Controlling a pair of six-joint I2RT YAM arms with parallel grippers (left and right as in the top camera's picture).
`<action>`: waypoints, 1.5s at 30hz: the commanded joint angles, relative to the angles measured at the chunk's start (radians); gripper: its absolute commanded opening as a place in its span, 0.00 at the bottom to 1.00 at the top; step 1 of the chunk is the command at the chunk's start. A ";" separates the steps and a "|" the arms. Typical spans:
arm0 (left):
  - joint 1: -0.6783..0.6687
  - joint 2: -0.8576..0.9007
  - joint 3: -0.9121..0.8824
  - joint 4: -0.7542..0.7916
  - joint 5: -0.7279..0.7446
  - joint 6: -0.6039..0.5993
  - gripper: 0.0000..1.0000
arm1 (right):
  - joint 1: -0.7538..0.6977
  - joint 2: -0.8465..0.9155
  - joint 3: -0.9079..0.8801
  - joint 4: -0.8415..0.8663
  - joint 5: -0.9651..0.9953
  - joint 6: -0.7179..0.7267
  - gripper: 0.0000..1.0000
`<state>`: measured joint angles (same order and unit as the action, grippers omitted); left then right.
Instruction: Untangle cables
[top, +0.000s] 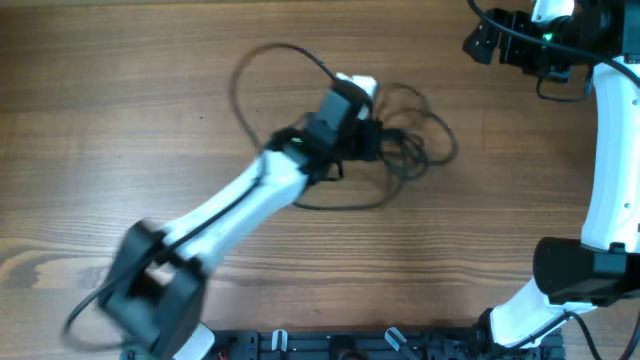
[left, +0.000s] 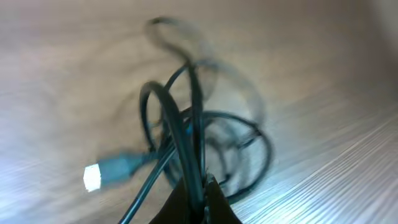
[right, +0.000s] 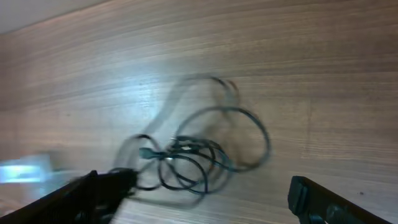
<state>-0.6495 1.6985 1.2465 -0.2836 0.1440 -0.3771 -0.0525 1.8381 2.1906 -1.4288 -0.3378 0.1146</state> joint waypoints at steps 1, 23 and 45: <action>0.068 -0.194 0.043 -0.010 0.162 0.005 0.04 | 0.051 0.023 0.000 0.019 -0.085 -0.010 0.99; 0.340 -0.272 0.043 0.150 0.573 -0.324 0.04 | 0.160 0.027 -0.492 0.392 -0.540 -0.100 0.81; 0.340 -0.272 0.042 0.169 0.599 -0.312 0.04 | 0.376 0.187 -0.498 0.568 -0.304 0.500 0.71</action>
<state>-0.3119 1.4368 1.2781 -0.1284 0.7242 -0.6941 0.2852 1.9781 1.7012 -0.8295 -0.7750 0.7101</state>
